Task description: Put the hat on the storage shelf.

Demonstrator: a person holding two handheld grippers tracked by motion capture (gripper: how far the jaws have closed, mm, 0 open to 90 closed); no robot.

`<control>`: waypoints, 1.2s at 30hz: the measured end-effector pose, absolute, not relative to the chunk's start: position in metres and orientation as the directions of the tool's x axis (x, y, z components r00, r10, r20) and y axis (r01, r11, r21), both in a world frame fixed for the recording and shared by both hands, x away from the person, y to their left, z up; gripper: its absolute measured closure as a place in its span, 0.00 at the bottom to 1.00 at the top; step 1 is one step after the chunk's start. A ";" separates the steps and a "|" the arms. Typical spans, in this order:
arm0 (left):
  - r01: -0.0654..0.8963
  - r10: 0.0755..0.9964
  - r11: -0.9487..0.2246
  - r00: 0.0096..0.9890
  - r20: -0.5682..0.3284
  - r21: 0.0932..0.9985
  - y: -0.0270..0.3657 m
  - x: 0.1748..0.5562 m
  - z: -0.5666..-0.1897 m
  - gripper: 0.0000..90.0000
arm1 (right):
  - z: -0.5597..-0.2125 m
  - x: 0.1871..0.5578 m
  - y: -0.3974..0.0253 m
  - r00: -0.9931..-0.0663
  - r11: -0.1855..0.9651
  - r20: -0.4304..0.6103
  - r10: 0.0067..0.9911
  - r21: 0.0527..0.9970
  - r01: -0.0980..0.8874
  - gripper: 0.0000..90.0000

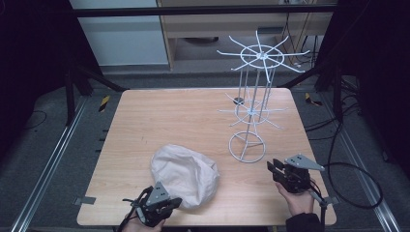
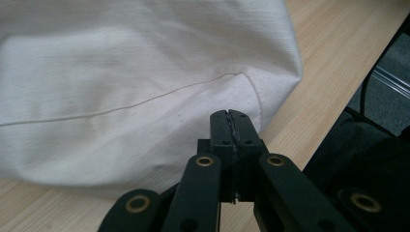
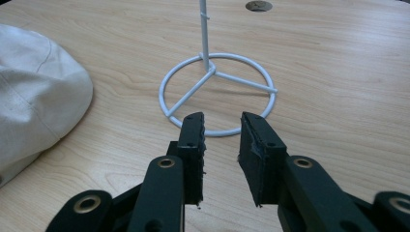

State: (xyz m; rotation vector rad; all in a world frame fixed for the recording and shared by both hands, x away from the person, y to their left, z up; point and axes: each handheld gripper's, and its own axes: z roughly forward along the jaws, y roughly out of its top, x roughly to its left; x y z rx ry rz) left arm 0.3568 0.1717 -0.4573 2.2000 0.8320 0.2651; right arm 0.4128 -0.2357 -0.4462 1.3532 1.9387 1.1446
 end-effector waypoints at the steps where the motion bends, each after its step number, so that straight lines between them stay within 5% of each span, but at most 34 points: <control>1: 0.482 0.635 -0.506 0.769 -0.069 0.715 0.169 0.357 -0.458 0.99 | -0.446 0.413 -0.236 -0.373 0.142 0.065 0.926 0.853 0.503 0.78; 36: 0.424 0.640 -0.488 0.768 -0.017 0.763 0.095 0.401 -0.471 1.00 | -0.455 0.418 -0.246 -0.352 0.129 0.062 0.934 0.859 0.495 0.71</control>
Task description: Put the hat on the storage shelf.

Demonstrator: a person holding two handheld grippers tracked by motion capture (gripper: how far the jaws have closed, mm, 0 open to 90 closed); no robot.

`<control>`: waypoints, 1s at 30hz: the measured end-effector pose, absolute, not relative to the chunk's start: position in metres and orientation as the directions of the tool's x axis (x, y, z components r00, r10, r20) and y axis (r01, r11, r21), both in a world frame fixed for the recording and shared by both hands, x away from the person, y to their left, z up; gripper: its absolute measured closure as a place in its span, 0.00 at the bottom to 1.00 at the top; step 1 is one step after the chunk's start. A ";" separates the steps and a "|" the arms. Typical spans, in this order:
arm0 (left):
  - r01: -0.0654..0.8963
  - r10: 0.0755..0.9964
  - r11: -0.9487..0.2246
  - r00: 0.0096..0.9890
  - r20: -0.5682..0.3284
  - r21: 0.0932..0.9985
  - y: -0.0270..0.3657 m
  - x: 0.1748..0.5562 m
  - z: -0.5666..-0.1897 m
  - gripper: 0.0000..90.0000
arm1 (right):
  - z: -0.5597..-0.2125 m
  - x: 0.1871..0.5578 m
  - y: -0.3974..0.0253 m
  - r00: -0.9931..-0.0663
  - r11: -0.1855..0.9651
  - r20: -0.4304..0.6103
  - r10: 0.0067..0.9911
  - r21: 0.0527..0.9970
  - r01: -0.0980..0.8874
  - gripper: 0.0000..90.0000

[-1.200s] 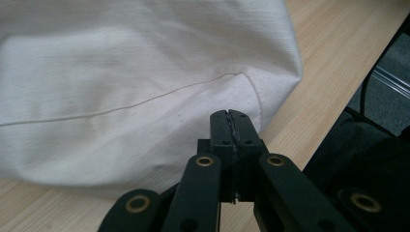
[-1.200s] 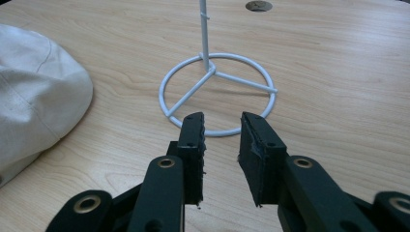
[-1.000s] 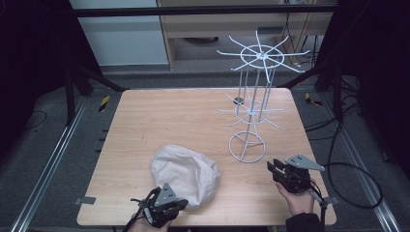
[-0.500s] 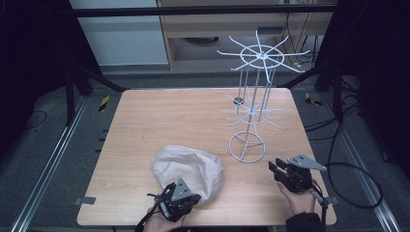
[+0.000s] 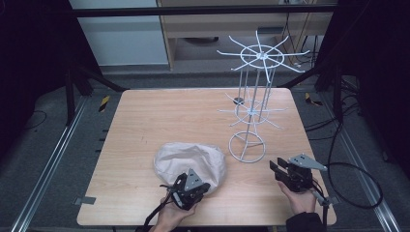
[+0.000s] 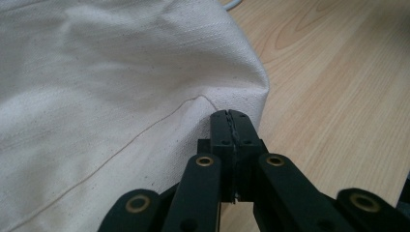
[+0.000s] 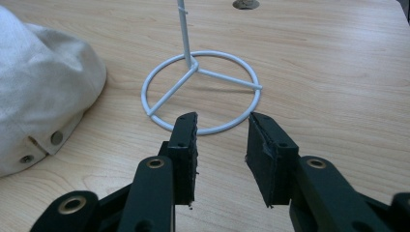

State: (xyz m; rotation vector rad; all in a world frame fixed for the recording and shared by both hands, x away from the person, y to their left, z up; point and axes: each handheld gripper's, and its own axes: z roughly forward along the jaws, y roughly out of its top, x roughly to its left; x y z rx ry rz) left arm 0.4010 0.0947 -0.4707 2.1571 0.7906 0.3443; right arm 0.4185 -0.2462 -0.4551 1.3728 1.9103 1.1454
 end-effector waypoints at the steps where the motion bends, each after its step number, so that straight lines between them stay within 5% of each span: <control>1: 0.423 0.642 -0.484 0.766 -0.018 0.766 0.095 0.402 -0.470 1.00 | -0.455 0.418 -0.246 -0.351 0.127 0.066 0.934 0.858 0.498 0.71; 13: 0.401 0.688 -0.410 0.725 -0.011 0.819 0.135 0.407 -0.428 0.97 | -0.457 0.419 -0.248 -0.348 0.133 0.058 0.936 0.856 0.499 0.71; 23: 0.420 0.793 -0.322 0.609 0.000 0.849 0.194 0.451 -0.404 1.00 | -0.459 0.419 -0.247 -0.351 0.139 0.054 0.935 0.853 0.502 0.74; 30: 0.437 0.834 -0.343 0.549 0.055 0.831 0.201 0.488 -0.411 1.00 | -0.457 0.419 -0.247 -0.346 0.139 0.049 0.937 0.856 0.497 0.80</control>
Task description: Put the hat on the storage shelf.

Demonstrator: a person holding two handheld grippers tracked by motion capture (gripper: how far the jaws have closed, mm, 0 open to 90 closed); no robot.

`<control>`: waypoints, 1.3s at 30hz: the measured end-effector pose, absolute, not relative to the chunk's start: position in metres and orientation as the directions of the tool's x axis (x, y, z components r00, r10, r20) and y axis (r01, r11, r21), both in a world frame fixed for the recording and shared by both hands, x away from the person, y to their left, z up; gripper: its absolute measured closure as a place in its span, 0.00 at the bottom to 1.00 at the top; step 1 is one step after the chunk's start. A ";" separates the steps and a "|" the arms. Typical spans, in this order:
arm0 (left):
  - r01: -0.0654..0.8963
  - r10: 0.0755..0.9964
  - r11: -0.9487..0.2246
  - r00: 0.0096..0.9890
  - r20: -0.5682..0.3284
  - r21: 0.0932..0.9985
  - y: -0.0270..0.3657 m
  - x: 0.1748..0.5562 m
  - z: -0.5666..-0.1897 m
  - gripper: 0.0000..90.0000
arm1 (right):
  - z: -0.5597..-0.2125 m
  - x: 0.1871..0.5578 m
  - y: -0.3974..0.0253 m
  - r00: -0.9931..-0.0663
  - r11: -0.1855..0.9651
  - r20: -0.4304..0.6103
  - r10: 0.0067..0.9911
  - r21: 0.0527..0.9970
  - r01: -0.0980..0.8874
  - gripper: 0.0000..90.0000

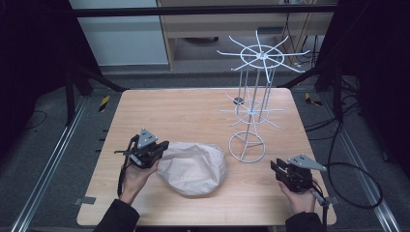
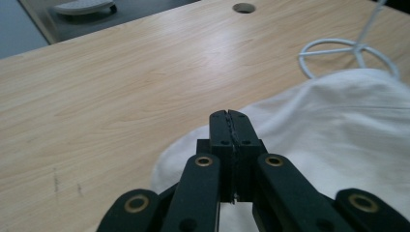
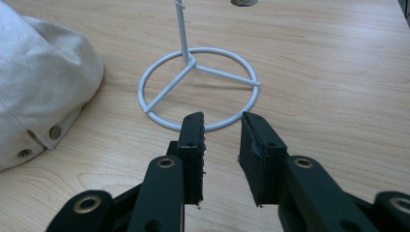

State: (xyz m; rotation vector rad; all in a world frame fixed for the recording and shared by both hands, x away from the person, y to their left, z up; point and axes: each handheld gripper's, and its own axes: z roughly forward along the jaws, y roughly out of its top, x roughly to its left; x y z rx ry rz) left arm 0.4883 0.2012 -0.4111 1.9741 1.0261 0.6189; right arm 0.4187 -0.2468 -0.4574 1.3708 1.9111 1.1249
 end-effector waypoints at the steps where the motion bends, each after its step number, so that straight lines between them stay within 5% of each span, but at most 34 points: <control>1: 0.445 0.836 -0.352 0.545 0.063 0.823 0.201 0.494 -0.414 1.00 | -0.457 0.418 -0.247 -0.343 0.128 0.063 0.937 0.853 0.506 0.82; 15: 0.521 0.817 -0.399 0.575 0.036 0.755 0.194 0.530 -0.444 1.00 | -0.455 0.418 -0.248 -0.349 0.130 0.065 0.935 0.852 0.507 0.91; 39: 0.541 0.807 -0.409 0.590 0.015 0.735 0.224 0.491 -0.449 1.00 | -0.455 0.418 -0.247 -0.358 0.139 0.065 0.931 0.846 0.515 0.88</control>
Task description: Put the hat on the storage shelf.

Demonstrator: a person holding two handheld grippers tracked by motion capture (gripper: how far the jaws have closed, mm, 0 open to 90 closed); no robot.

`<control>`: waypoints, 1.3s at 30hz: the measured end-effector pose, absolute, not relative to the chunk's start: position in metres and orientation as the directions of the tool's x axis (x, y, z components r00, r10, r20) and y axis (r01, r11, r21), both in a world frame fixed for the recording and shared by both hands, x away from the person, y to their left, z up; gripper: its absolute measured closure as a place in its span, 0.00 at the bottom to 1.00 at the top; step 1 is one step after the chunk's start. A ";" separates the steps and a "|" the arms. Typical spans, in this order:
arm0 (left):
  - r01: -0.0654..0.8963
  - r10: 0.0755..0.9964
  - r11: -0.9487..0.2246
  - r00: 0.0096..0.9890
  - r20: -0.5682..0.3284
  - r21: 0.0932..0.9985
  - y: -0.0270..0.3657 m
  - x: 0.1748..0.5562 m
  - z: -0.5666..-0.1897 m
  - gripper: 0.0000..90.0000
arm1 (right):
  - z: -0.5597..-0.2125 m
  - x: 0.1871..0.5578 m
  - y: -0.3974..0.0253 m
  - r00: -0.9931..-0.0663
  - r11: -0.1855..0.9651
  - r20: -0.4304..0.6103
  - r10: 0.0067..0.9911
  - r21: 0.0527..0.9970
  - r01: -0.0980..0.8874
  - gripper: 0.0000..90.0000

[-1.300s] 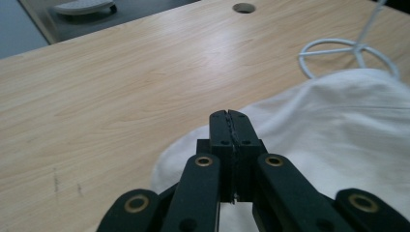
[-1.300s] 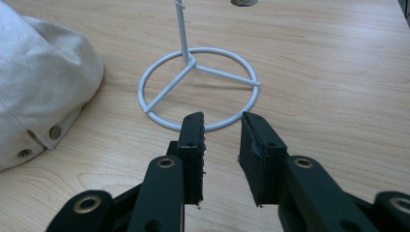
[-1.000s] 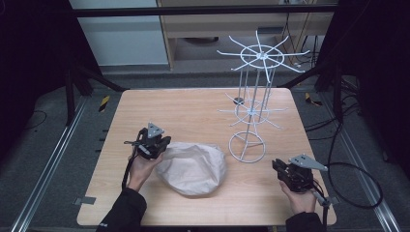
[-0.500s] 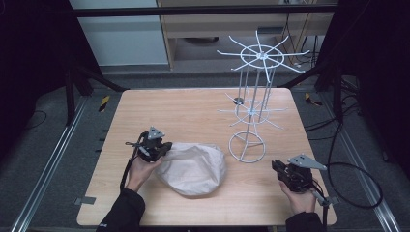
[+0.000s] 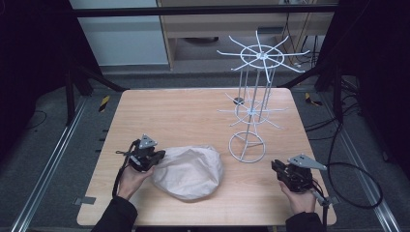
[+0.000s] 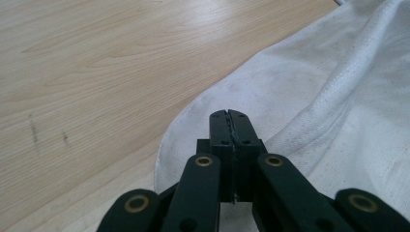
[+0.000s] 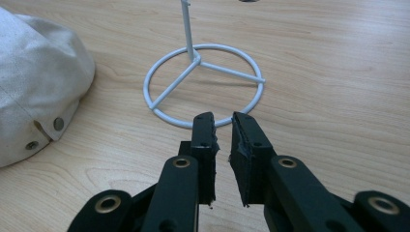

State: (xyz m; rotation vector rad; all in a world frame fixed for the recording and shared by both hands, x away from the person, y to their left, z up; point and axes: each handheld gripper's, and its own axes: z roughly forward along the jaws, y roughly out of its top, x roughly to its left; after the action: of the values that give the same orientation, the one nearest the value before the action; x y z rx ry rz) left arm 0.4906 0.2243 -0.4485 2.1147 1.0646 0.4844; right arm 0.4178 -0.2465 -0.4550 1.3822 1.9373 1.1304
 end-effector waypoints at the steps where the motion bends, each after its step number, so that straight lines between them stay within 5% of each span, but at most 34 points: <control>1: 0.542 0.806 -0.413 0.592 0.016 0.732 0.227 0.488 -0.448 1.00 | -0.455 0.418 -0.247 -0.358 0.138 0.066 0.931 0.846 0.515 0.88; 39: 0.532 0.764 -0.445 0.646 -0.006 0.720 0.244 0.397 -0.452 0.99 | -0.457 0.416 -0.251 -0.356 0.125 0.079 0.931 0.848 0.515 0.82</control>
State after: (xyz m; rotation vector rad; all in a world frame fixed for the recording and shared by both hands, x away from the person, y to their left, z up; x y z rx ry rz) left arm 0.3971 0.2441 -0.4520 2.1547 1.0028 0.4194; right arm 0.4165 -0.2510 -0.4566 1.3918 1.9304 1.1462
